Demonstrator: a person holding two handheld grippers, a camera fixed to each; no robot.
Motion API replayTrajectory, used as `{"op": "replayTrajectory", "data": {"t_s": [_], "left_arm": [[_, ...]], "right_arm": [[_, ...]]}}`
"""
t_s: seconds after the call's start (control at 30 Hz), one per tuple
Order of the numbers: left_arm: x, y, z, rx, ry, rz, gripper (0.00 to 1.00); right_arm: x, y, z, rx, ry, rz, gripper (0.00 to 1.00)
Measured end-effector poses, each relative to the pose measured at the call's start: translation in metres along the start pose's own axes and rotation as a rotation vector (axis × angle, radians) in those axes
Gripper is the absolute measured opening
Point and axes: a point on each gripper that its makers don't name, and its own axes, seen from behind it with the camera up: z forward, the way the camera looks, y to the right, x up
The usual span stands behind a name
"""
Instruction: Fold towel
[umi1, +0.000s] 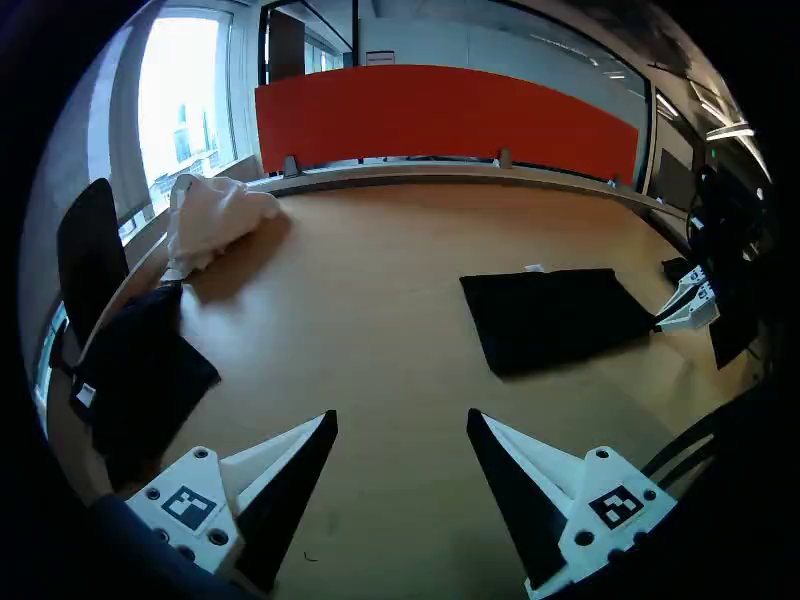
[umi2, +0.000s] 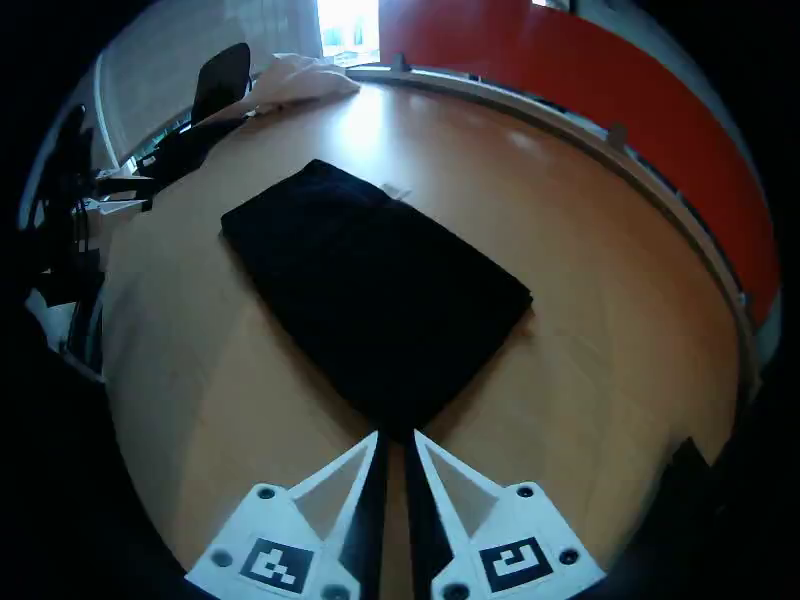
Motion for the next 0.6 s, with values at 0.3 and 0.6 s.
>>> {"op": "replayTrajectory", "data": {"t_s": [0.3, 0.6], "left_arm": [[0.002, -0.001, 0.000, 0.004, 0.003, 0.000, 0.96], [0.004, -0.001, 0.000, 0.005, 0.004, 0.004, 0.96]], "right_arm": [[0.015, 0.002, -0.012, -0.024, 0.040, -0.008, 0.04], [0.033, 0.005, -0.032, -0.045, 0.094, 0.000, 0.04]]}}
